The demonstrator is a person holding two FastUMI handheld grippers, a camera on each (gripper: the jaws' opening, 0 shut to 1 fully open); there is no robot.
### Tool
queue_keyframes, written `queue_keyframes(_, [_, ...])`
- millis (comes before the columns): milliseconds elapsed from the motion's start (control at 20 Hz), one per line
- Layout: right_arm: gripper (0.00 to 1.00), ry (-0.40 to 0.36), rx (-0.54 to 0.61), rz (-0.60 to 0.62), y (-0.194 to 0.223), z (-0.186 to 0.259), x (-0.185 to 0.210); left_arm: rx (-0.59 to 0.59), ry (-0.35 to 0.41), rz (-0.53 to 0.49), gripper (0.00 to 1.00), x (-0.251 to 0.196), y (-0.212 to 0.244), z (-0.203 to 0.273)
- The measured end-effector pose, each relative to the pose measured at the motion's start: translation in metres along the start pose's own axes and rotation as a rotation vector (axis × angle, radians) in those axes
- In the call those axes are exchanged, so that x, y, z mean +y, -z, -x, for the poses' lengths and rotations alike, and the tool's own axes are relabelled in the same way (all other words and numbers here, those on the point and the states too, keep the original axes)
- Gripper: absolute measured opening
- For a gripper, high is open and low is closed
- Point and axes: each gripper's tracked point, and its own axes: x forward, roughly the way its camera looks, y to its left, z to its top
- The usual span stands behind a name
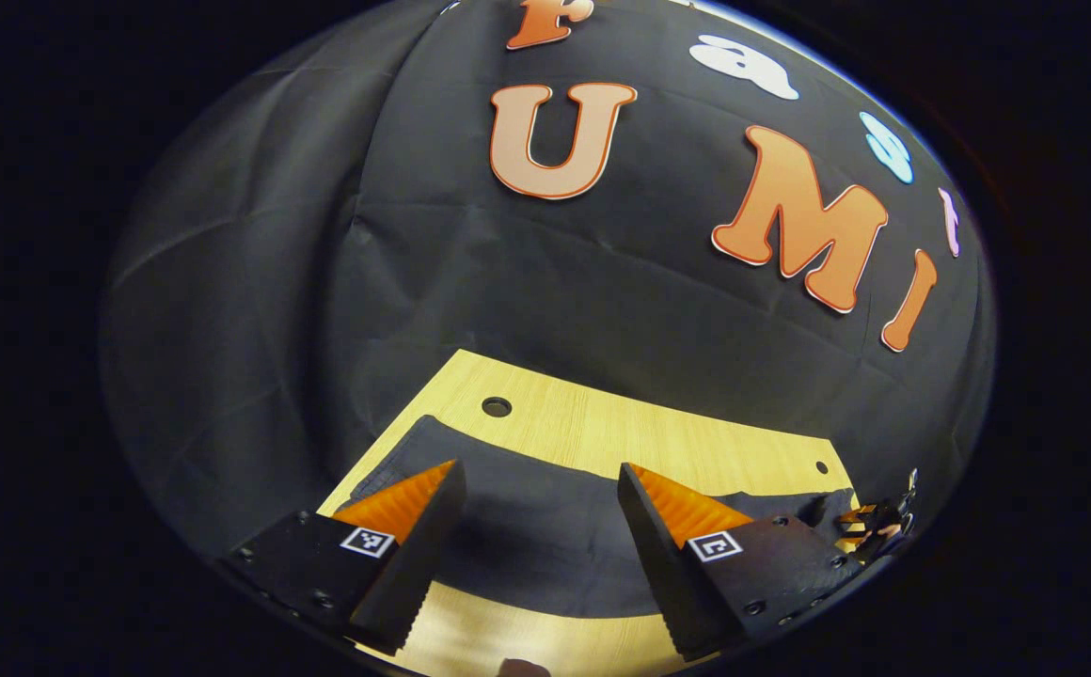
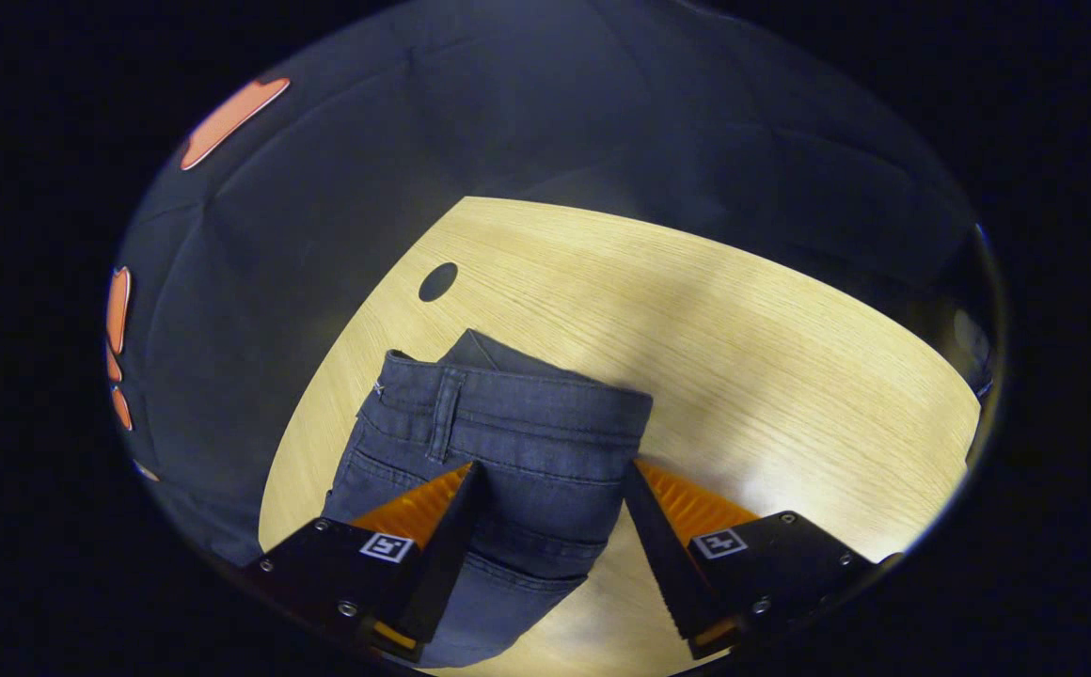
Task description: Grasp the waist and the cuffs of the jeans and fold them to make the two legs overlap; first hold the waist and fold one-third of the jeans toward the cuffs, then hold the cuffs and fold the remaining one-third in the same direction to finish folding.
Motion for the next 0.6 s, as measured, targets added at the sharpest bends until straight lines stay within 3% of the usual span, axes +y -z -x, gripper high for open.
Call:
queue_keyframes(50, [0.72, -0.029, -0.009, -0.014, -0.001, -0.001, 0.005, 0.002, -0.003, -0.001, 0.97, -0.003, 0.003, 0.001])
queue_keyframes(100, [0.68, -0.062, 0.003, -0.066, 0.004, -0.001, 0.012, 0.014, -0.001, -0.005, 0.97, -0.007, 0.009, 0.001])
queue_keyframes(200, [0.39, -0.077, -0.016, -0.120, 0.003, 0.000, 0.016, 0.035, 0.006, -0.023, 0.97, -0.019, 0.019, 0.004])
queue_keyframes(300, [0.18, -0.071, -0.037, -0.122, -0.001, 0.006, 0.019, 0.041, 0.012, -0.040, 0.97, -0.028, 0.026, 0.005])
queue_keyframes(350, [0.23, -0.105, -0.041, -0.132, -0.005, 0.012, 0.029, 0.028, 0.006, -0.055, 0.97, -0.032, 0.026, 0.010])
queue_keyframes(600, [0.23, -0.199, -0.156, 0.005, -0.022, 0.076, 0.076, -0.026, -0.026, -0.137, 0.97, -0.032, 0.018, 0.009])
